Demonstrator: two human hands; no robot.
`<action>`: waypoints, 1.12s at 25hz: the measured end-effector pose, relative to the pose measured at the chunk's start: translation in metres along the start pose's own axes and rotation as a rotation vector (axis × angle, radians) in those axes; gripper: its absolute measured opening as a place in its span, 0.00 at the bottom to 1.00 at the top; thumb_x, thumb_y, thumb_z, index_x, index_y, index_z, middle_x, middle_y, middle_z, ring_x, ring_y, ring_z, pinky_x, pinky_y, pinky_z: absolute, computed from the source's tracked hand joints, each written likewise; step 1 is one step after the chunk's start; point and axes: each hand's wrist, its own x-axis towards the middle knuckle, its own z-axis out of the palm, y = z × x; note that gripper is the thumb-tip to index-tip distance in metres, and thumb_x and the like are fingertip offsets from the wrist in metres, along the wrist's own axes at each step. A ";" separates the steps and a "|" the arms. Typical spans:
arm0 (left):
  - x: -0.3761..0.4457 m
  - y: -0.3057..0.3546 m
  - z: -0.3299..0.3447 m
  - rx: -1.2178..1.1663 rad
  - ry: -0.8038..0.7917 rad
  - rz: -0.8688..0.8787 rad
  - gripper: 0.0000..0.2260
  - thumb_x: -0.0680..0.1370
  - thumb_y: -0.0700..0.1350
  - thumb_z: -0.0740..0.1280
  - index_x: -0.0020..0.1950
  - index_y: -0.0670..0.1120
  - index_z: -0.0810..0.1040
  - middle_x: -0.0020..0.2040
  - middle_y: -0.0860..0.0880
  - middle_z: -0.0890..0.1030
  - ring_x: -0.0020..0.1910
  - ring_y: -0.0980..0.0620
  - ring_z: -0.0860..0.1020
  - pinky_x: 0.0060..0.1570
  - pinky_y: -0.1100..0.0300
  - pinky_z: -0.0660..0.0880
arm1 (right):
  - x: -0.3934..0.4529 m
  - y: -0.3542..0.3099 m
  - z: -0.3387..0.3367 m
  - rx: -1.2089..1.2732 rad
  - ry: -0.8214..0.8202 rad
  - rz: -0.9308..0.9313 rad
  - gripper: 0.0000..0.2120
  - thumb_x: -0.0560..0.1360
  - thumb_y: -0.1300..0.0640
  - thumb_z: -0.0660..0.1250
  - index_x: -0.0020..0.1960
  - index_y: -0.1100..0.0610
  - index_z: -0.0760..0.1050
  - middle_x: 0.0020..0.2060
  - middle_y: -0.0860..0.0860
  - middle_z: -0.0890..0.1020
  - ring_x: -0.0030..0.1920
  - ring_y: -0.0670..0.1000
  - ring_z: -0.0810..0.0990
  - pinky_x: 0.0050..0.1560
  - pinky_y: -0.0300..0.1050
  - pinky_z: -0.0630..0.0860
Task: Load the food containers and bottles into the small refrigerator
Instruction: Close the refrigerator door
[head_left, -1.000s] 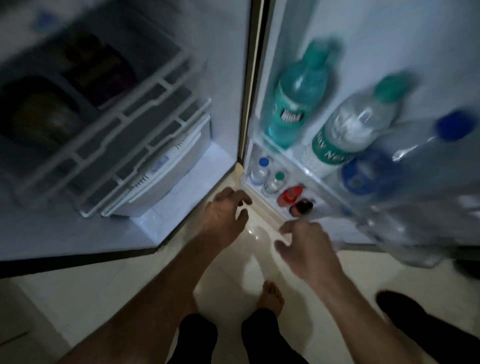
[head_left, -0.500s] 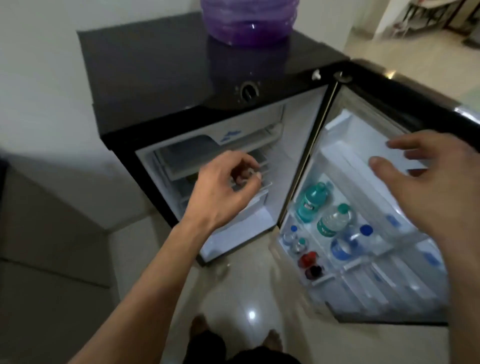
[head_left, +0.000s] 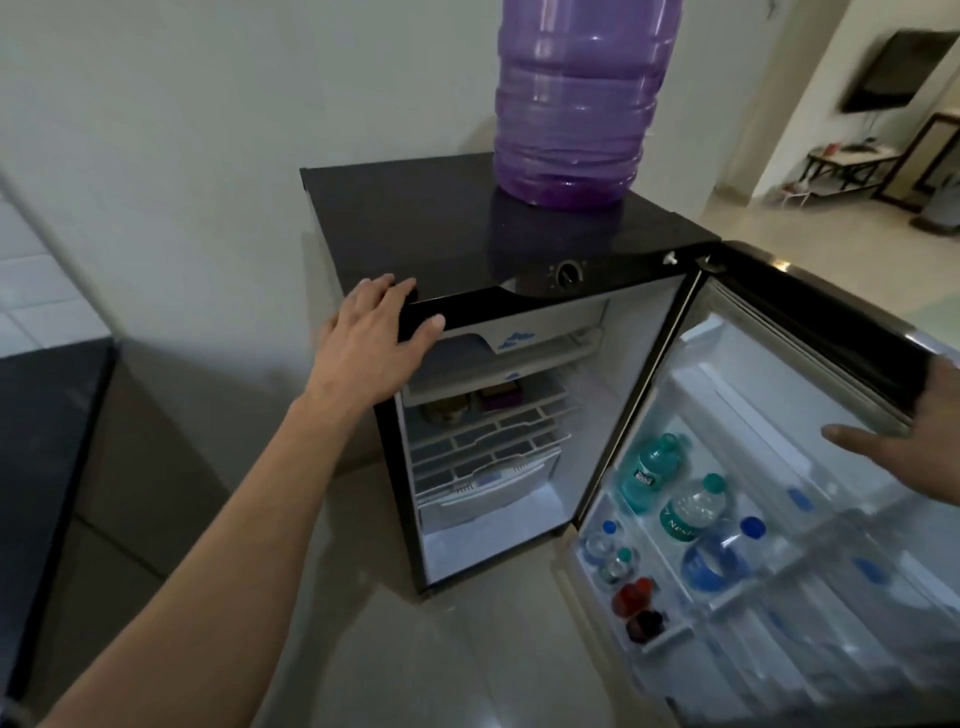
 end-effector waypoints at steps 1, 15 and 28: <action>-0.003 -0.005 0.004 0.006 -0.020 0.029 0.36 0.84 0.70 0.57 0.88 0.54 0.56 0.88 0.50 0.56 0.88 0.46 0.51 0.81 0.36 0.59 | -0.016 -0.009 -0.014 0.016 -0.032 -0.005 0.62 0.59 0.16 0.67 0.77 0.56 0.55 0.70 0.65 0.71 0.66 0.74 0.74 0.61 0.74 0.77; -0.008 -0.021 0.004 -0.087 -0.106 0.082 0.38 0.84 0.68 0.59 0.89 0.55 0.48 0.89 0.54 0.48 0.88 0.49 0.41 0.79 0.35 0.65 | -0.187 -0.166 -0.143 0.324 -0.371 -0.394 0.62 0.59 0.11 0.62 0.84 0.36 0.44 0.86 0.43 0.43 0.85 0.55 0.53 0.82 0.62 0.60; -0.006 -0.025 -0.021 -0.433 -0.188 0.038 0.32 0.88 0.64 0.45 0.88 0.49 0.61 0.89 0.50 0.56 0.88 0.53 0.47 0.85 0.54 0.43 | -0.161 -0.415 -0.113 0.663 -0.164 -0.763 0.30 0.88 0.46 0.54 0.87 0.50 0.50 0.86 0.53 0.53 0.86 0.51 0.48 0.86 0.55 0.44</action>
